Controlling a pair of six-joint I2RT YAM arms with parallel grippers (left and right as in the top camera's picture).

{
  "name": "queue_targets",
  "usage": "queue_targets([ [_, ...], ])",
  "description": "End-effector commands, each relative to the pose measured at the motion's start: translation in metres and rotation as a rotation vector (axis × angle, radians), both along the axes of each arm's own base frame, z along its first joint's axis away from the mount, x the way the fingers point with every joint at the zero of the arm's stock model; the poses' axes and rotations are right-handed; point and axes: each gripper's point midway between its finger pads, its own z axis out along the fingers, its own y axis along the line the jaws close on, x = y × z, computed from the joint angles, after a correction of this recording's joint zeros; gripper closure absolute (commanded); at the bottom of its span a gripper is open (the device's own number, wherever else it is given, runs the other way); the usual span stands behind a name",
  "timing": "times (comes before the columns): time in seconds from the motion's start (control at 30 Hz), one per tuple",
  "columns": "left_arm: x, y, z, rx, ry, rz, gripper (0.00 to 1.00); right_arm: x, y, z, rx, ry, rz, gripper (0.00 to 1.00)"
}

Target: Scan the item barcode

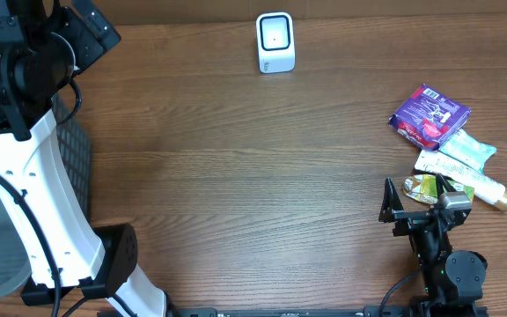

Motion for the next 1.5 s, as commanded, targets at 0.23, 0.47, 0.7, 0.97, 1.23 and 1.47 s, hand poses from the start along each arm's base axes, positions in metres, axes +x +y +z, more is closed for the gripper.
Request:
queue_targets([
  [0.23,0.001,0.000,-0.001,-0.006,0.001,0.005,0.00,0.000,0.000,-0.002,-0.003,-0.004,-0.002,0.00],
  [0.47,-0.006,0.004,0.002,0.026,0.004,0.017,0.00,0.000,0.000,-0.002,-0.003,-0.004,-0.002,0.00],
  [0.7,-0.016,-0.007,0.002,0.063,-0.015,-0.059,0.00,0.000,0.000,-0.002,-0.003,-0.004,-0.002,0.00],
  [0.97,-0.023,-0.074,0.002,0.322,-0.277,-0.686,0.00,0.000,0.000,-0.002,-0.003,-0.004,-0.002,0.00],
  [1.23,-0.056,-0.094,-0.035,0.519,-0.461,-0.850,0.01,0.000,0.000,-0.002,-0.003,-0.004,-0.002,0.00],
  [1.47,-0.081,-0.091,-0.081,0.668,-0.644,-0.787,0.00,0.000,0.000,-0.002,-0.003,-0.004,-0.002,0.00],
])
